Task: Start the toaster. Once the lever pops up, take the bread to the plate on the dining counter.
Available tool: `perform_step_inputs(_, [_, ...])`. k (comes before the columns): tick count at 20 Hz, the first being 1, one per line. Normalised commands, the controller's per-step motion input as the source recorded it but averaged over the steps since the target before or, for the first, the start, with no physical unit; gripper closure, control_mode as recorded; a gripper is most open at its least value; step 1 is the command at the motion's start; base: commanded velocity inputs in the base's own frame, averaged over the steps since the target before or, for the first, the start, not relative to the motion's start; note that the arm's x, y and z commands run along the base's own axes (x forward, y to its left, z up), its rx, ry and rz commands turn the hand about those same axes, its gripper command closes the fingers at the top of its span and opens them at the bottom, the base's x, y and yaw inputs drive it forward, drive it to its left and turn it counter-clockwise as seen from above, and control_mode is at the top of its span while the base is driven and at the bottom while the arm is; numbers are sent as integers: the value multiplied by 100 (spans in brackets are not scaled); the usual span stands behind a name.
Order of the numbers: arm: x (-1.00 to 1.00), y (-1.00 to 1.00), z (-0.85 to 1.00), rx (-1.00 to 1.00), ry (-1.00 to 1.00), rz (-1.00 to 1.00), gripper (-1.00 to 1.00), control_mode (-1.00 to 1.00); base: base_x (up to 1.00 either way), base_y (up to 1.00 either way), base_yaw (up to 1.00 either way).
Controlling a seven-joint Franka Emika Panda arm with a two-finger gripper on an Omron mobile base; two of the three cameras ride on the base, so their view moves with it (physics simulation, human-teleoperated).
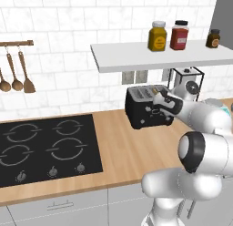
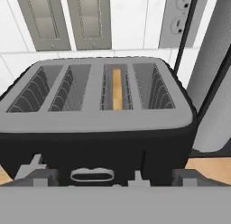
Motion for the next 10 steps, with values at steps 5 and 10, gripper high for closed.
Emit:
perform_step_inputs(5, [34, 0, 17, 0, 0, 0, -100, -100, 0, 0, 0])
perform_step_inputs(10, [41, 0, 1, 0, 0, 0, -100, -100, 0, 0, 0])
